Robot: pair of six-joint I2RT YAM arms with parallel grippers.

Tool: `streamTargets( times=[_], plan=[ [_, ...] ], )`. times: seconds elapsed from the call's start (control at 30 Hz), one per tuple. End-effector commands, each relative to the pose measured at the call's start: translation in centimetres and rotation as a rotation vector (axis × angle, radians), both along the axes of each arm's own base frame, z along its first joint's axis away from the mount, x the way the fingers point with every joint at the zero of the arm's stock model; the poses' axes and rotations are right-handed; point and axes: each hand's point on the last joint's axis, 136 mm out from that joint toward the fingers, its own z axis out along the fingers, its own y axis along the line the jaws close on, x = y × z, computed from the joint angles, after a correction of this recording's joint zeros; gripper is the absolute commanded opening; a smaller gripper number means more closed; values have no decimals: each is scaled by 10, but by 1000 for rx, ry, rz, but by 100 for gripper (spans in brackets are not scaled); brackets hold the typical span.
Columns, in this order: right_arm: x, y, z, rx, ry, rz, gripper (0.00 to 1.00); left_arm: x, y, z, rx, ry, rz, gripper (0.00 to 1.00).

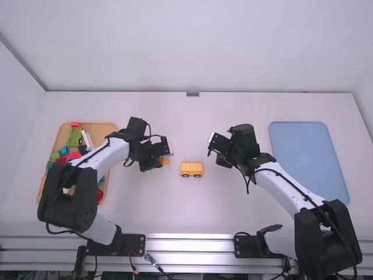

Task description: Assemble lego blocks to make yellow taxi

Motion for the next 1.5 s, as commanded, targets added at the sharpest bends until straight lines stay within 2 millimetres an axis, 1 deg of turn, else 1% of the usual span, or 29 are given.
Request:
streamTargets(
  times=[0.0,0.1,0.23,0.27,0.3,0.33,0.37,0.43,0.5,0.63,0.73,0.8,0.83,0.87,0.9,0.93,0.97,1.0,1.13,1.33,1.43,1.47],
  plan=[
    [-2,-1,2,3,-3,-1,99,-4,-4,-16,72,10,-84,2],
    [-2,-1,2,3,-1,0,99,-10,-7,-26,102,14,-176,2],
    [-2,-1,1,3,0,-1,99,-11,-8,-29,107,-1,-226,2],
    [-3,-1,1,3,0,0,99,-10,-7,-30,114,-6,-223,6],
    [-2,-1,1,3,0,0,99,-10,-6,-30,114,-6,-223,7],
    [-2,-1,1,3,0,0,99,-7,-5,-30,112,-16,-216,16],
    [-3,-1,1,3,1,-1,99,-5,-5,-32,110,-31,-213,19],
    [-3,-1,1,3,1,-1,99,-3,-6,-34,110,-49,-216,19],
    [-3,-1,1,2,4,0,99,0,-3,-40,131,-77,-211,17],
    [-3,-1,1,2,4,0,99,-4,1,-49,150,-82,-201,17],
    [-3,-1,1,2,4,-1,99,-9,3,-52,152,-69,-204,22],
    [-3,-1,1,2,4,0,99,-10,3,-53,153,-68,-204,24],
    [-3,-1,1,2,4,0,99,-9,3,-53,152,-70,-204,27],
    [-3,-1,1,2,3,0,99,-9,2,-53,152,-74,-204,31],
    [-3,-1,1,2,4,0,99,-7,2,-52,150,-81,-201,42],
    [-3,-1,1,2,4,0,99,-7,2,-52,150,-82,-201,44],
    [-3,-1,1,2,4,-1,99,-6,2,-52,149,-87,-202,55],
    [-3,-1,1,2,4,0,99,-4,1,-51,148,-92,-201,99],
    [-3,-1,1,2,4,0,99,-3,1,-51,137,-93,-196,99],
    [-3,-1,1,3,1,-1,99,-1,-9,-45,72,-103,-210,99],
    [-2,-1,1,2,0,0,99,10,-9,-41,83,-139,-188,99],
    [-2,-1,2,3,0,-1,99,19,-9,-39,88,-162,-156,99]
  ],
)
